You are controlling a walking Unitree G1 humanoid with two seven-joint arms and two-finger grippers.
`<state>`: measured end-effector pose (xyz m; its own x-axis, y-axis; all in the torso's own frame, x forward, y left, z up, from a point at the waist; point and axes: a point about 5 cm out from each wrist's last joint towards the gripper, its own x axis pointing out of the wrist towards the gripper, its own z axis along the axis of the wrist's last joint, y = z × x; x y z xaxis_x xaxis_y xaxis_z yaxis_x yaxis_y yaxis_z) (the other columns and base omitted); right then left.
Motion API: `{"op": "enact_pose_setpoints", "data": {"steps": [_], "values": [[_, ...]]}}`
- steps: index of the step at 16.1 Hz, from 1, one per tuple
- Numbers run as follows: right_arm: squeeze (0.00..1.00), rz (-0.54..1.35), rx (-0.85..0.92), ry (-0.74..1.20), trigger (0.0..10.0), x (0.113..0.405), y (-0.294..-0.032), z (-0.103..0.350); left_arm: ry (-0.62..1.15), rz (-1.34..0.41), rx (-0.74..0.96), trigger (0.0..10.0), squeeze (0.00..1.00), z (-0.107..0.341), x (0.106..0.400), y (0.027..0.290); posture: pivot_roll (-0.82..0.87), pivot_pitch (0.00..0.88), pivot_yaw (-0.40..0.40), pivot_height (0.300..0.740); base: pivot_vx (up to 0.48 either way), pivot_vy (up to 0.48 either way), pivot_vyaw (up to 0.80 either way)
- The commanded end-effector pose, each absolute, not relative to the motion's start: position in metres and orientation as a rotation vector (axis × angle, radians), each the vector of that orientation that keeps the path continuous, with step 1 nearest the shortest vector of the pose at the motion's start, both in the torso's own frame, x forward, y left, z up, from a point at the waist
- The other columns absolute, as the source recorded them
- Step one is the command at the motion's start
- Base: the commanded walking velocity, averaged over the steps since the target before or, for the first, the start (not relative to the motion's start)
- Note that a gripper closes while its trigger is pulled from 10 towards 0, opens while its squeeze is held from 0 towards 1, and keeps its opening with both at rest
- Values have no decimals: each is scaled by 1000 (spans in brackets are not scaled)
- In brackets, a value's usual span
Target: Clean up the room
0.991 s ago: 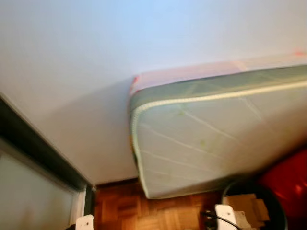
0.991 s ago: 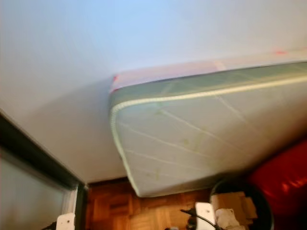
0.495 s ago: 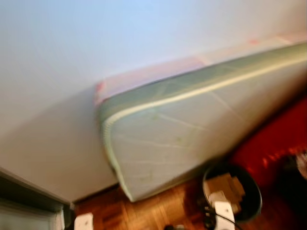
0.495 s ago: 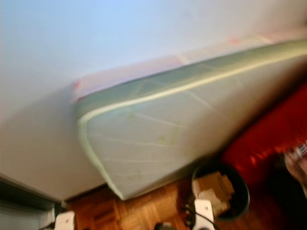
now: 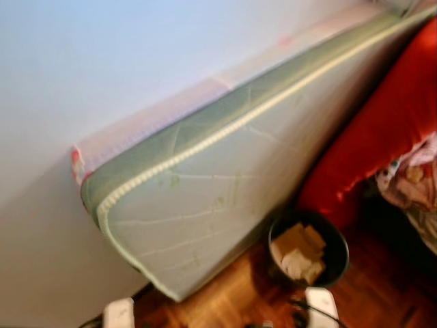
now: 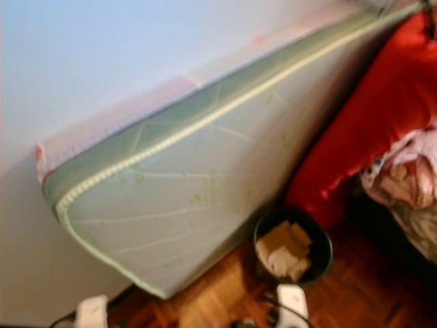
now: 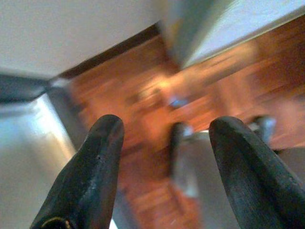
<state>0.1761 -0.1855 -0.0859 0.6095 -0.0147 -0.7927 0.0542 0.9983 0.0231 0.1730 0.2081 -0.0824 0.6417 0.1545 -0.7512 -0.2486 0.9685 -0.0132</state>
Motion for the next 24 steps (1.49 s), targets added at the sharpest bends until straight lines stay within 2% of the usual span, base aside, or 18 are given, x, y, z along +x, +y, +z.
{"op": "enact_pose_setpoints", "data": {"steps": [1, 3, 9, 11, 14, 24], "values": [[0, -134, 93, 872, 10000, 216, -192, -66, 851, 127, -115, 10000, 0, -69, 208, 196, -58, 0, -45, 740, 0, 0, 0], [0, -182, 159, 851, 10000, 216, -192, -67, 841, 152, -119, 10000, 0, -69, 208, 197, -56, 0, -42, 740, 0, 0, 0], [0, -190, 159, 850, 10000, 215, -193, -66, 846, 161, -119, 10000, 0, -69, 208, 196, -62, 0, -48, 740, 0, -80, 0], [0, -180, 154, 863, 10000, 215, -193, -67, 847, 166, -123, 10000, 0, -70, 208, 196, -63, 0, -51, 740, 0, -409, -737], [0, -171, 131, 865, 10000, 215, -194, -67, 845, 170, -125, 10000, 0, -70, 208, 196, -63, 0, -51, 740, 0, 0, -625], [0, -156, 122, 853, 10000, 217, -193, -66, 845, 163, -121, 10000, 0, -69, 208, 196, -65, 0, -50, 740, 0, -425, 0]]}}
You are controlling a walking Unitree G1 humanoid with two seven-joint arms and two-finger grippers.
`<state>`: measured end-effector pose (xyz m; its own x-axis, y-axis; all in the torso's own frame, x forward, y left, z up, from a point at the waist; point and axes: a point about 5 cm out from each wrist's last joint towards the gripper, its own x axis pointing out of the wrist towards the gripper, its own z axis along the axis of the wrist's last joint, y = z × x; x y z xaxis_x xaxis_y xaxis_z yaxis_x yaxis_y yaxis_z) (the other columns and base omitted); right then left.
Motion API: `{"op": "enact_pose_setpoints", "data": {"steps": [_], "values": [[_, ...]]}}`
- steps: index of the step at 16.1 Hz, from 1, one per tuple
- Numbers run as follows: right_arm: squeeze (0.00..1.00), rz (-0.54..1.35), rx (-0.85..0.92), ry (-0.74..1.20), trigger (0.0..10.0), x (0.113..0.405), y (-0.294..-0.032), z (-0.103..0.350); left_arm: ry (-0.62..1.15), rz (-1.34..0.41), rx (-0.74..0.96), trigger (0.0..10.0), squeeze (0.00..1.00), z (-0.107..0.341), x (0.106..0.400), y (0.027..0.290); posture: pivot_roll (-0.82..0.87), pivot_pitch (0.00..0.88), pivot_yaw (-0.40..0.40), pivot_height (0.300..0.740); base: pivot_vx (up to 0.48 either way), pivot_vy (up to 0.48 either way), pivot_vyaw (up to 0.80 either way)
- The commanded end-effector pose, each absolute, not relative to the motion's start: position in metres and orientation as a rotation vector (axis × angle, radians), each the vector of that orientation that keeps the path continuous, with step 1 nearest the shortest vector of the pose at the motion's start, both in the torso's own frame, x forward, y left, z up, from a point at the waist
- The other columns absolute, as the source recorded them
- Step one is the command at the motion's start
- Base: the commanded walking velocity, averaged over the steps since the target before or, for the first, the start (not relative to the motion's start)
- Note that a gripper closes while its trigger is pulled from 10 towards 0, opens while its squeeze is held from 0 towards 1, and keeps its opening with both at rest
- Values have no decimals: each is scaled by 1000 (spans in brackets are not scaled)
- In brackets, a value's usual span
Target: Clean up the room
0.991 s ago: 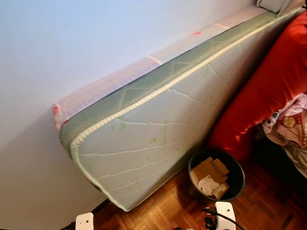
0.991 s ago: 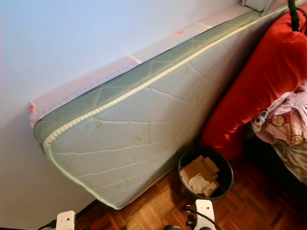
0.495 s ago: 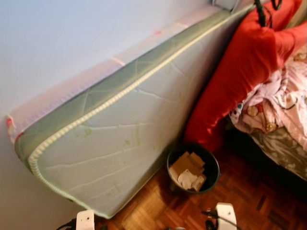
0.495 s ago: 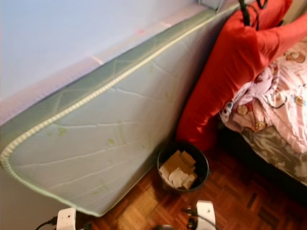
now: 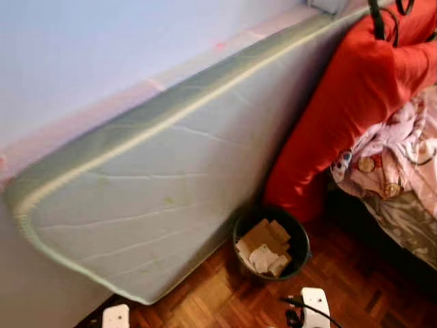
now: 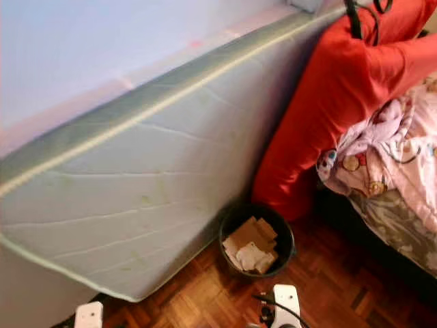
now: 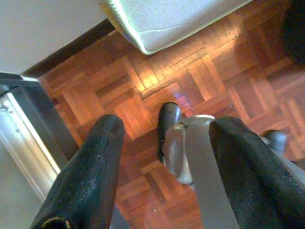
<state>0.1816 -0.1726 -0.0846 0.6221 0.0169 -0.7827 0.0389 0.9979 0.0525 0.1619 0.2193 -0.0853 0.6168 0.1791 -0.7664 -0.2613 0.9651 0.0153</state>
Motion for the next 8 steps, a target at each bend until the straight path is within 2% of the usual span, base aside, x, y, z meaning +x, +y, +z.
{"op": "enact_pose_setpoints", "data": {"steps": [1, 8], "values": [[0, -155, 122, 853, 10000, 217, -194, -66, 845, 163, -121, 10000, 0, -69, 208, 196, -65, 0, -50, 740, 0, -480, 0], [0, -153, 119, 851, 10000, 217, -194, -65, 844, 157, -120, 10000, 0, -69, 208, 196, -68, 0, -52, 740, 0, -480, 0]]}}
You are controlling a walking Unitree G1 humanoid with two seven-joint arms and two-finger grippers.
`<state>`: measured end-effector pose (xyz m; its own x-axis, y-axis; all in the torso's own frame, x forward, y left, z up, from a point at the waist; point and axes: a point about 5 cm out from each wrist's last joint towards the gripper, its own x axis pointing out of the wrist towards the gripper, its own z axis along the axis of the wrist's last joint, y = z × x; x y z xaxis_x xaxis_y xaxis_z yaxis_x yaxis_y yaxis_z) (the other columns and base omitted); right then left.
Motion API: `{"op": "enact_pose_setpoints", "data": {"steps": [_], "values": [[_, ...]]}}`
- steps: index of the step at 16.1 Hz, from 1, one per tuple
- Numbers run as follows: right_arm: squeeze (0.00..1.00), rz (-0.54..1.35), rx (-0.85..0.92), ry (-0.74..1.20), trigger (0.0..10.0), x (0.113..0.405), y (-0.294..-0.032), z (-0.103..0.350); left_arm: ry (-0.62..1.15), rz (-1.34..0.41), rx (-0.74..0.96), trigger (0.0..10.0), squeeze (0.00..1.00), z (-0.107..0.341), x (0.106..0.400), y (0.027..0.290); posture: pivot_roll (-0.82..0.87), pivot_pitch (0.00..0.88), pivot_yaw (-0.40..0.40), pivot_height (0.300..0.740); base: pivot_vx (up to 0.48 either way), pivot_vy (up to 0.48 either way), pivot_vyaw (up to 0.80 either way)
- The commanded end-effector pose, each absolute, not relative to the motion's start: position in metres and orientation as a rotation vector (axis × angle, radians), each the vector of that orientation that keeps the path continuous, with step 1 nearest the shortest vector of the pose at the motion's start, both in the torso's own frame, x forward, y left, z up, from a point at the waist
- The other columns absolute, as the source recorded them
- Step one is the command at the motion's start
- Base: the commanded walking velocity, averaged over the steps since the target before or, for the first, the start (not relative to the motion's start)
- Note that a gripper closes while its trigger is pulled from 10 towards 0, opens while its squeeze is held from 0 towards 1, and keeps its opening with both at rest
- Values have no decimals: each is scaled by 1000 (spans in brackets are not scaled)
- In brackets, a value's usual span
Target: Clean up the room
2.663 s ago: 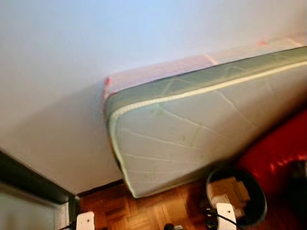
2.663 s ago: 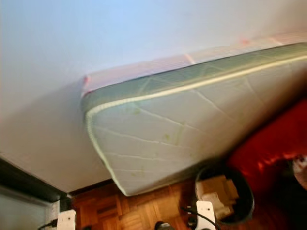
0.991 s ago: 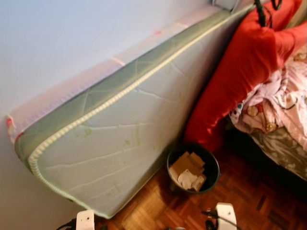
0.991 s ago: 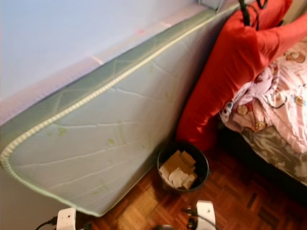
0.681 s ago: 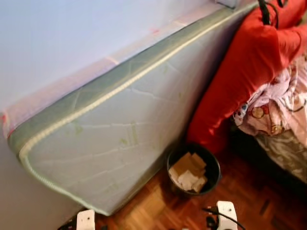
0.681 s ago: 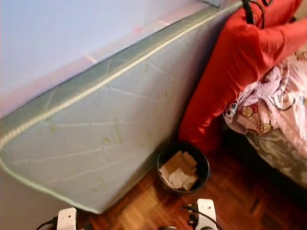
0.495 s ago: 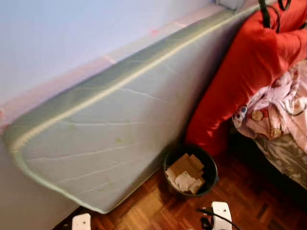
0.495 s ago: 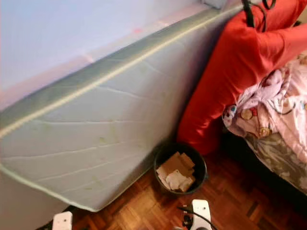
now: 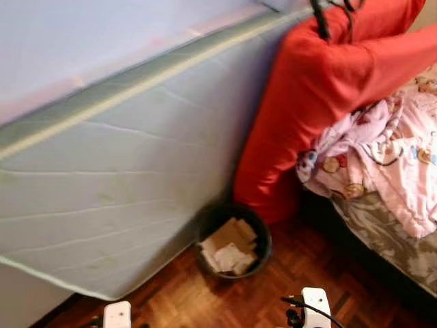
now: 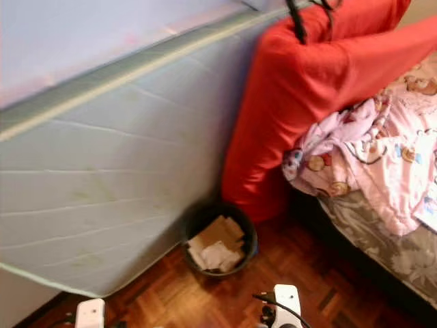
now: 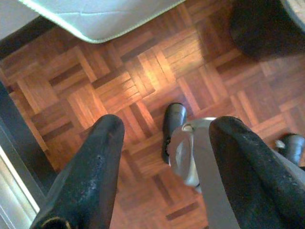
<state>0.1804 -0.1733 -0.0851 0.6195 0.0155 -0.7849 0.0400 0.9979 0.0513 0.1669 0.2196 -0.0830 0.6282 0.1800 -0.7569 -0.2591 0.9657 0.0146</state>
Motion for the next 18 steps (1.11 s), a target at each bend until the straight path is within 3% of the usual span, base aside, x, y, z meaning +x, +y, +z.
{"op": "enact_pose_setpoints", "data": {"steps": [1, 12, 18], "values": [[0, -152, 118, 851, 10000, 217, -194, -65, 844, 157, -121, 10000, 0, -69, 208, 196, -67, 0, -52, 740, 0, -480, 0], [0, -143, 109, 854, 10000, 217, -193, -65, 846, 153, -121, 10000, 0, -69, 208, 196, -70, 0, -52, 740, 0, -479, 0], [0, -146, 115, 858, 10000, 217, -194, -66, 854, 153, -117, 10000, 0, -70, 208, 196, -69, 0, -53, 740, 0, 0, 0]]}}
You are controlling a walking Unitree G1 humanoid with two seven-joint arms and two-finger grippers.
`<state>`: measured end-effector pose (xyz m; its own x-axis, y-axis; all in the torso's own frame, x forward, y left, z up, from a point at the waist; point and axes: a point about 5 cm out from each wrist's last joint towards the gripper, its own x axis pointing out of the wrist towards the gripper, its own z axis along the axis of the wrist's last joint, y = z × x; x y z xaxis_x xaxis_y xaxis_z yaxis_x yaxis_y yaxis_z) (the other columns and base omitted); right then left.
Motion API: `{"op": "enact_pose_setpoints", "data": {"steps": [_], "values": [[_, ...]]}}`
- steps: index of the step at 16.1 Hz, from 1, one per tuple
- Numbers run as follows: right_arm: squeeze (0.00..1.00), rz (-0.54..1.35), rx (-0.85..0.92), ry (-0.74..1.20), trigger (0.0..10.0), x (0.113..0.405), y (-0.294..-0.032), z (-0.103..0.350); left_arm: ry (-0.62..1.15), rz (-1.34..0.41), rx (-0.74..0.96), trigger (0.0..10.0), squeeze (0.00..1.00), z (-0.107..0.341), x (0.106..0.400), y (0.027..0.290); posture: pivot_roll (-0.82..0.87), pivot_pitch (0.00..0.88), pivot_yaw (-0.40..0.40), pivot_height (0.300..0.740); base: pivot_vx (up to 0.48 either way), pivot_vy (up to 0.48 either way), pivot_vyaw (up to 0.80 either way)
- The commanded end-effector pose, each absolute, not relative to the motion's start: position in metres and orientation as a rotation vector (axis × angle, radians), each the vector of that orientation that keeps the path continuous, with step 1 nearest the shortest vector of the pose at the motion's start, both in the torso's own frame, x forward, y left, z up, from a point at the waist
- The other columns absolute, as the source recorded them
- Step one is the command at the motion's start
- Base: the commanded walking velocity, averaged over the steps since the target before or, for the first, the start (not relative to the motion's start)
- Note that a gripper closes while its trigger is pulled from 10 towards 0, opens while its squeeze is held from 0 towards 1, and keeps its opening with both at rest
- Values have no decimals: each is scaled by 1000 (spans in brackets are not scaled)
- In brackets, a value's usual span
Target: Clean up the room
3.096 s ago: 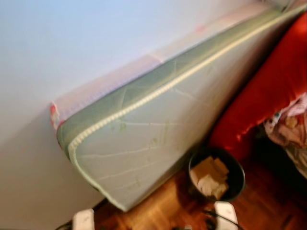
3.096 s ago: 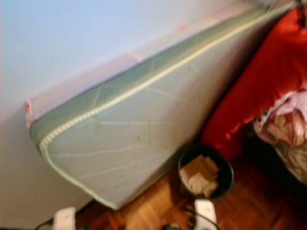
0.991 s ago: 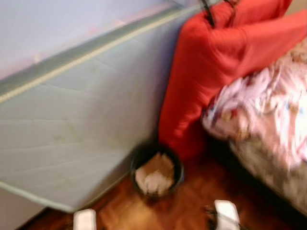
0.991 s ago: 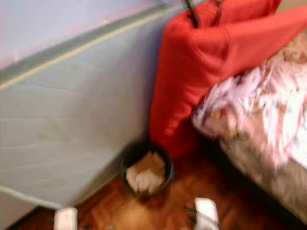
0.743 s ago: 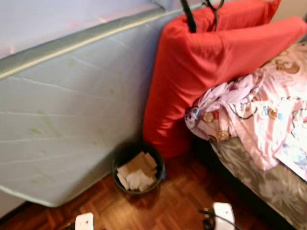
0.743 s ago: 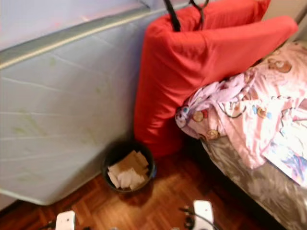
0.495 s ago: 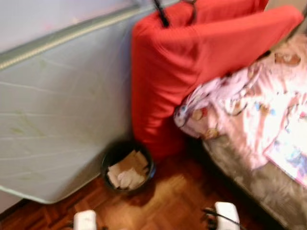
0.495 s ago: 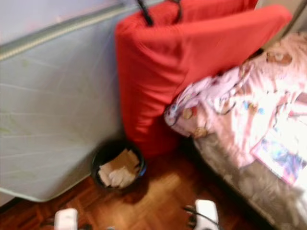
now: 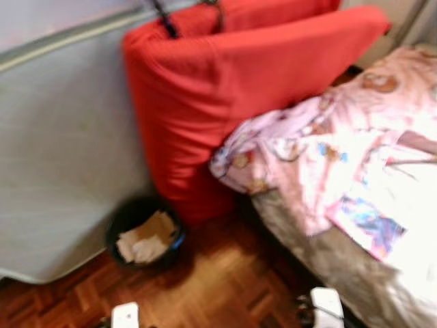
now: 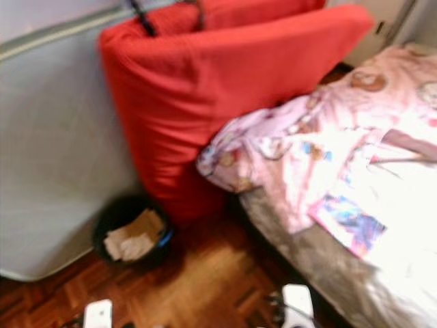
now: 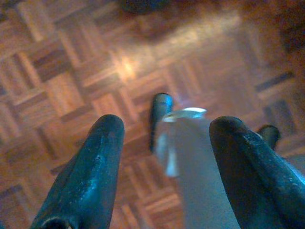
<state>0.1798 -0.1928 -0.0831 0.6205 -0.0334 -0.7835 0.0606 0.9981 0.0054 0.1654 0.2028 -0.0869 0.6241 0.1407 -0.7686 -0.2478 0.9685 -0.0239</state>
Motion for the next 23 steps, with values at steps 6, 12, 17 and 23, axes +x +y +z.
{"op": "enact_pose_setpoints", "data": {"steps": [6, 12, 17, 23], "values": [[0, -143, 114, 862, 10000, 217, -193, -66, 844, 138, -89, 10000, 0, -69, 209, 196, -70, 0, -52, 740, 0, -80, -781], [0, -142, 114, 863, 10000, 217, -194, -66, 852, 145, -99, 10000, 0, -69, 209, 196, -70, 0, -52, 740, 0, -189, -781], [0, -139, 114, 863, 10000, 217, -193, -66, 847, 137, -76, 10000, 0, -69, 209, 197, -71, 0, -52, 740, 0, -192, -781], [0, -149, 130, 842, 10000, 217, -193, -65, 843, 152, -111, 10000, 0, -69, 209, 196, -70, 0, -52, 740, 0, 0, -130]]}}
